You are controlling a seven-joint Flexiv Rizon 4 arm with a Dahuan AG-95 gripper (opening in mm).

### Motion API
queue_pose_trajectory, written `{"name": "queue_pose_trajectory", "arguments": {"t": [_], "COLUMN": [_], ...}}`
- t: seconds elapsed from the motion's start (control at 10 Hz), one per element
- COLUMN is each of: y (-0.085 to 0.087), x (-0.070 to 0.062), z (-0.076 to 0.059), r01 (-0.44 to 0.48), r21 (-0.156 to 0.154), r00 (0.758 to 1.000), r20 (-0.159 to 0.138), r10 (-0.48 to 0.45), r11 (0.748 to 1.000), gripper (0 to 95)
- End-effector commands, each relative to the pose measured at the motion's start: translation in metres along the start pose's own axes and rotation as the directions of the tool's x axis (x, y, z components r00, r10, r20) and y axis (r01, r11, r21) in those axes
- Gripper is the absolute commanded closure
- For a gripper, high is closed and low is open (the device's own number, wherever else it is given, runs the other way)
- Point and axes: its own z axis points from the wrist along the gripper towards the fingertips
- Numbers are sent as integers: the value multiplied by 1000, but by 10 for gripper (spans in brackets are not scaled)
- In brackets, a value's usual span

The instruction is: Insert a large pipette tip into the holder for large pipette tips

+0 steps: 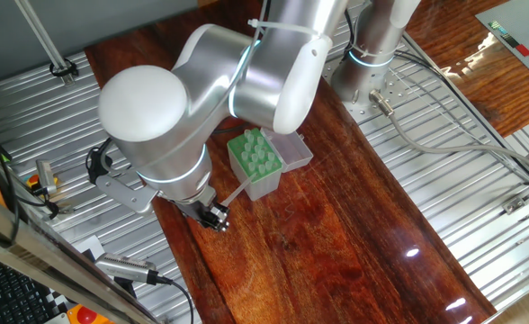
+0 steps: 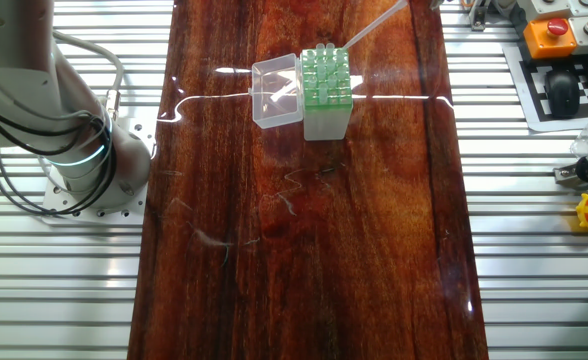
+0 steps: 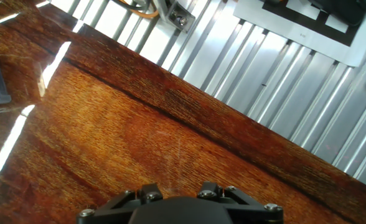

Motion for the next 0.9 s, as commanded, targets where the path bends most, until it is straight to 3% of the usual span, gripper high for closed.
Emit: {"name": "queue_pose_trajectory", "arguments": {"t": [0.1,0.9], "y": [0,-9], "x": [-1,-7], "z": [0,6], "r01": [1,3], "r21": [-4,0], "r00": [1000,1000], "r20": [3,8], "r10": [-1,-3], "r11": [1000,1000], "gripper": [570,570]}}
